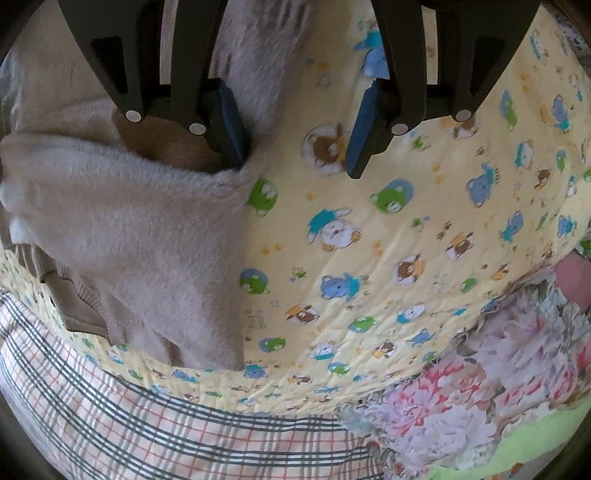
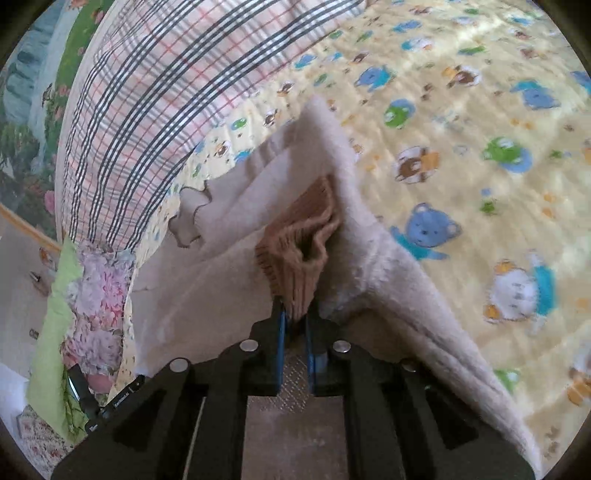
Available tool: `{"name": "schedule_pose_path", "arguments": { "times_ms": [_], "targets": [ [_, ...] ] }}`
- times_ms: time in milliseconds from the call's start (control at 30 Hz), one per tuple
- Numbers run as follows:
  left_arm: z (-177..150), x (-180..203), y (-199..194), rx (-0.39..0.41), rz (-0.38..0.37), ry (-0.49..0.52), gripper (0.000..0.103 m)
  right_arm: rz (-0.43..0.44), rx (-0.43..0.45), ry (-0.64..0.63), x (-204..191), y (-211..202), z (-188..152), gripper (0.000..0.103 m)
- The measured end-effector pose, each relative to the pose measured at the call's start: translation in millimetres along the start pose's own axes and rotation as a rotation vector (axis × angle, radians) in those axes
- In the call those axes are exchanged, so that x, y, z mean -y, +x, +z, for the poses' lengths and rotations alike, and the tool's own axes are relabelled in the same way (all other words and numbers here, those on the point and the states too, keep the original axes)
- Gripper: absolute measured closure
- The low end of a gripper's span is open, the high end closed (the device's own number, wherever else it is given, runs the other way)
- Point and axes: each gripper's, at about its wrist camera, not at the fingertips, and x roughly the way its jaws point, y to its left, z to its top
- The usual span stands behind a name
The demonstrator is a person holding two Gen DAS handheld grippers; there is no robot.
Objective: Fold small clothes
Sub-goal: 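Fold that sleeve across the sweater body with the right tool and release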
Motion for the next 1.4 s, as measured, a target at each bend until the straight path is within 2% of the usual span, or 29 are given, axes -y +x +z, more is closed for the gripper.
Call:
{"name": "schedule_pose_path", "arguments": {
  "times_ms": [133, 233, 367, 433, 467, 533, 600, 633, 667, 767, 833, 967, 1133, 1400],
  "targets": [
    [-6, -12, -26, 0.022, -0.045, 0.008, 0.05, -0.114, 0.103, -0.056, -9, -37, -2, 0.076],
    [7, -9, -50, 0.084, -0.102, 0.011, 0.05, -0.079, 0.158, -0.099, -20, -55, 3, 0.076],
    [34, 17, -52, 0.127, -0.203, 0.026, 0.05, 0.036, 0.107, -0.16, -47, -36, 12, 0.076],
    [41, 35, -39, 0.099, -0.253, 0.057, 0.05, 0.088, 0.047, -0.18, -58, -12, 16, 0.076],
    [44, 40, -32, 0.083, -0.264, 0.067, 0.05, 0.08, 0.019, -0.179, -59, -2, 17, 0.076],
    [43, 53, -12, 0.031, -0.224, 0.105, 0.05, 0.032, -0.034, -0.158, -54, 17, 18, 0.076],
    [38, 55, 7, -0.005, -0.149, 0.134, 0.048, -0.097, -0.048, -0.129, -37, 27, 22, 0.076],
    [36, 53, 12, -0.016, -0.131, 0.138, 0.044, -0.13, -0.036, -0.114, -30, 25, 23, 0.078],
    [33, 47, 16, -0.031, -0.122, 0.132, 0.038, -0.113, -0.014, -0.091, -19, 18, 24, 0.079],
    [27, 29, 9, -0.029, -0.151, 0.09, 0.037, -0.115, 0.009, -0.081, -10, -2, 24, 0.076],
    [20, 20, -5, -0.016, -0.153, 0.08, 0.038, -0.096, 0.029, -0.098, -12, -23, 19, 0.075],
    [-6, 7, -37, -0.017, -0.174, 0.075, 0.036, -0.058, 0.023, -0.158, -19, -57, 1, 0.064],
    [-52, -7, -77, -0.012, -0.211, 0.092, 0.036, -0.026, 0.005, -0.242, -24, -95, -30, 0.062],
    [-107, -31, -100, -0.028, -0.247, 0.08, 0.033, -0.028, 0.017, -0.261, -3, -144, -74, 0.053]
  ]
}}
